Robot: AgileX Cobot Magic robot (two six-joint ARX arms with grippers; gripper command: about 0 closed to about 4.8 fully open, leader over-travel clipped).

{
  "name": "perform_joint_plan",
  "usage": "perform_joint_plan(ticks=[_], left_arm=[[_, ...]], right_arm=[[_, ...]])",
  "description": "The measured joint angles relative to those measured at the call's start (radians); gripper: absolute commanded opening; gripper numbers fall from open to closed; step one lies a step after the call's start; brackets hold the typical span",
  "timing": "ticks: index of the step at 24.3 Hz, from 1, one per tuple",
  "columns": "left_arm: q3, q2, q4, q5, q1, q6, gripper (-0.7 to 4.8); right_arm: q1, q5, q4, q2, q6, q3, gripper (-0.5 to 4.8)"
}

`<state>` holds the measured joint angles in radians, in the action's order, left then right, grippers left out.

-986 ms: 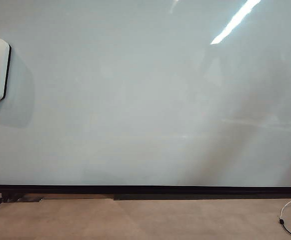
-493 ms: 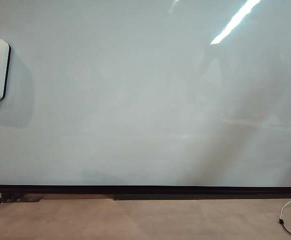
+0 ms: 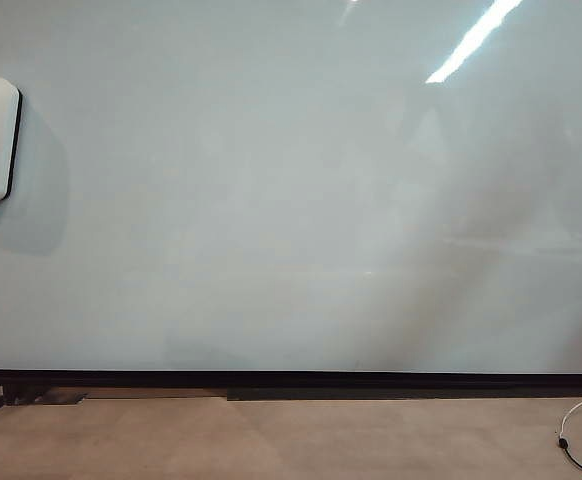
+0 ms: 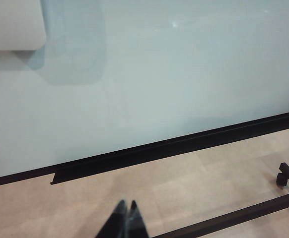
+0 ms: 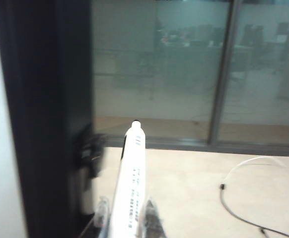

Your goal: Pick up the pen on the shelf to the right of the whiteboard and draw a straight line.

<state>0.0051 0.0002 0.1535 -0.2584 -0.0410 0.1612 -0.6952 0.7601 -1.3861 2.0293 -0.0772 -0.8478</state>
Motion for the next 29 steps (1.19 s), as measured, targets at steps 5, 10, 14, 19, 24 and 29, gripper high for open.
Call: perform_joint_plan(ticks=[5, 10, 14, 19, 24, 29], left_arm=[[0.0, 0.0, 0.0, 0.0, 0.0, 0.0, -0.05], [0.0, 0.0, 0.0, -0.001, 0.0, -0.001, -0.05], [0.0, 0.0, 0.0, -0.001, 0.0, -0.001, -0.05], [0.0, 0.0, -0.001, -0.021, 0.0, -0.019, -0.05], [0.0, 0.0, -0.001, -0.028, 0.0, -0.021, -0.05], [0.0, 0.0, -0.001, -0.03, 0.0, -0.026, -0.05]], right_arm=[[-0.047, -0.008, 0.016, -0.04, -0.002, -0.001, -0.02], [-0.097, -0.043, 0.03, -0.073, -0.064, 0.069, -0.02], [-0.138, -0.113, 0.005, -0.232, -0.048, 0.213, -0.03], [-0.135, -0.166, 0.007, -0.595, -0.12, 0.49, -0.03], [-0.051, -0.253, 0.058, -0.875, -0.184, 0.654, -0.04], [0.122, -0.324, 0.373, -1.208, -0.176, 0.7, -0.04]])
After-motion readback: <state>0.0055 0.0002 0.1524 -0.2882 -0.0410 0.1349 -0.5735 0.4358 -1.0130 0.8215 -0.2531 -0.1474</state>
